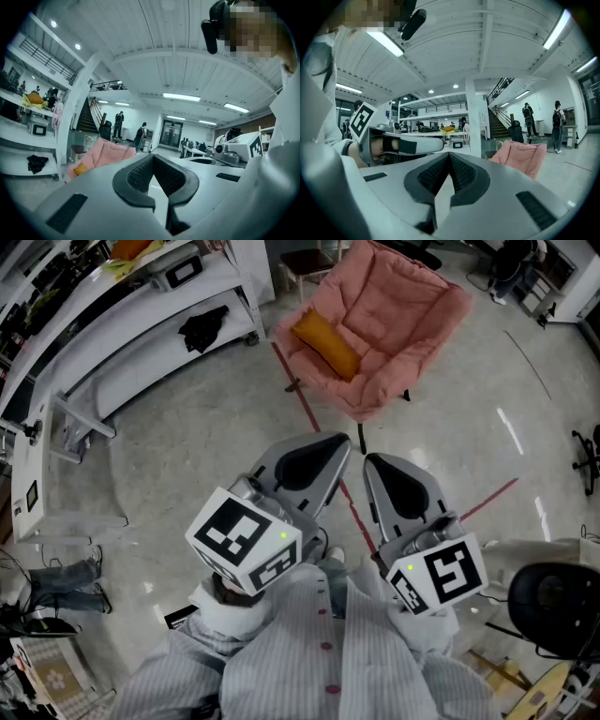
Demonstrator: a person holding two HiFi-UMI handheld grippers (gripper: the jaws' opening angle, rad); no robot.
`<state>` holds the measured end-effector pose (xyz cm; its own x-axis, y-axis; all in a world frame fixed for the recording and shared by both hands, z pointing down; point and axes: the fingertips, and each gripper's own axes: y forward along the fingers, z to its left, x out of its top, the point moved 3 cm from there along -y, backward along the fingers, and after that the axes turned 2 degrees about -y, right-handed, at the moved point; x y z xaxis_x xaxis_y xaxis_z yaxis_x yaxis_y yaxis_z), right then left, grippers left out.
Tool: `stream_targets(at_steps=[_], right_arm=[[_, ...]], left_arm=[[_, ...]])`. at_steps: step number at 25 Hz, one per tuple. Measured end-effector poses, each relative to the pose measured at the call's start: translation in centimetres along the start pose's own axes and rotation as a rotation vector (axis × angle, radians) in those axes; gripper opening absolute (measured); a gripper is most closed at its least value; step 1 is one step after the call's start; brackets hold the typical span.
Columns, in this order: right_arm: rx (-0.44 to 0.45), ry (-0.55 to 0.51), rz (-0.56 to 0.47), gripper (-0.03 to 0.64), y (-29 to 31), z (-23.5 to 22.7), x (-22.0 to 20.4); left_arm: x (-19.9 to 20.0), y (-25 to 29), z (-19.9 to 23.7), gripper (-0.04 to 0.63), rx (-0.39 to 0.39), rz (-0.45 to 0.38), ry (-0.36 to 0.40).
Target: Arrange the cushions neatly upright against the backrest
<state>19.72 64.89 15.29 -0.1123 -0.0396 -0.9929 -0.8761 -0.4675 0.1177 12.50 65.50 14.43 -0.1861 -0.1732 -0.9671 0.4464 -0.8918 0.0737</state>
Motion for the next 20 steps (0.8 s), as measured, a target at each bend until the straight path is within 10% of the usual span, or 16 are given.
stream_targets(at_steps=[20], right_arm=[[0.003,0.008,0.002,0.012,-3.4,-2.6,-1.3]], left_arm=[[-2.0,2.0,-2.4,0.011,0.038,0.004,0.001]])
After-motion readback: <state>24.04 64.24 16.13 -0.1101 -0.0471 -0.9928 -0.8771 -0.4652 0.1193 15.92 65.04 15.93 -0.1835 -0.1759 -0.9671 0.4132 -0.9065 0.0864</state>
